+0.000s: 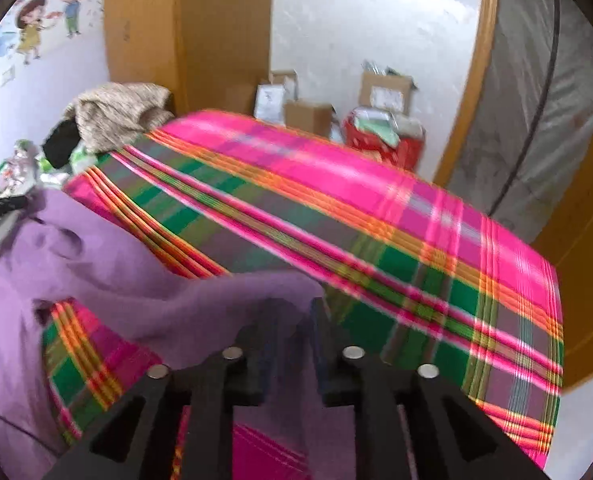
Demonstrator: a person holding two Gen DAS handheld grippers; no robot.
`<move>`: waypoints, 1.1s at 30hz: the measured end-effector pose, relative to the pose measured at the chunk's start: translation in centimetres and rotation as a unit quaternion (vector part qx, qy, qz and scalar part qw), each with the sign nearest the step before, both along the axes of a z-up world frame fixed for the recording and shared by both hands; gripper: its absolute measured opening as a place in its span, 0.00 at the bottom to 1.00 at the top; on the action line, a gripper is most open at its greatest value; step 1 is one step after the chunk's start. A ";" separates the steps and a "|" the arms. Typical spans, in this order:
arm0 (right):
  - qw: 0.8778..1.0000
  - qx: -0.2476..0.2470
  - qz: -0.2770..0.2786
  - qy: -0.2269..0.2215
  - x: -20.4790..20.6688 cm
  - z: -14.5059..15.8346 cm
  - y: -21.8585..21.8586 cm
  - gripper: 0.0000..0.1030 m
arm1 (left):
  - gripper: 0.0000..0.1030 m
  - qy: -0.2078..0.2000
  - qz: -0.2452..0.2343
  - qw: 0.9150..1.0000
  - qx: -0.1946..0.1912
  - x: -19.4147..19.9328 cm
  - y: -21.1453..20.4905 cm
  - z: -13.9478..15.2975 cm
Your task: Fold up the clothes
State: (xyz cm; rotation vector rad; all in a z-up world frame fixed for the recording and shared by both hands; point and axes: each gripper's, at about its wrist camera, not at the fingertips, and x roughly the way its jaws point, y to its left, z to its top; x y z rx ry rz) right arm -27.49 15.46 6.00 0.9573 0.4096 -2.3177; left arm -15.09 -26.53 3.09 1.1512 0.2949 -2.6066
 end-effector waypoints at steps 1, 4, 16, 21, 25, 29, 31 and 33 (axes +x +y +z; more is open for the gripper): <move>1.000 -0.012 0.009 0.007 0.5 0.6 -0.4 0.28 | 0.31 0.004 0.003 1.000 0.003 0.1 -0.3 0.0; 0.998 -0.030 0.053 0.008 1.7 1.3 -2.3 0.33 | 0.35 0.012 0.006 1.000 0.013 0.1 -1.0 0.0; 0.984 0.028 0.171 -0.042 1.7 -2.9 -11.3 0.33 | 0.49 0.004 0.015 0.999 0.048 0.2 -4.4 -1.5; 0.980 0.016 0.176 -0.087 -0.5 -3.7 -11.9 0.36 | 0.52 -0.011 0.003 0.998 0.067 -0.4 -4.8 -2.3; 0.977 0.026 0.181 -0.113 -1.1 -4.7 -12.5 0.35 | 0.52 -0.022 -0.010 0.997 0.068 -1.0 -4.3 -2.6; 0.977 0.023 0.178 -0.115 -0.9 -4.2 -12.6 0.05 | 0.26 -0.030 -0.009 0.998 0.054 -1.3 -4.0 -2.6; 0.979 0.027 0.178 -0.099 -0.5 -3.7 -12.8 0.05 | 0.25 -0.026 -0.007 0.999 0.043 -1.2 -3.8 -2.3; 0.982 0.019 0.172 -0.080 -0.4 -3.0 -12.9 0.05 | 0.25 -0.011 -0.004 1.000 0.025 -0.9 -3.6 -1.4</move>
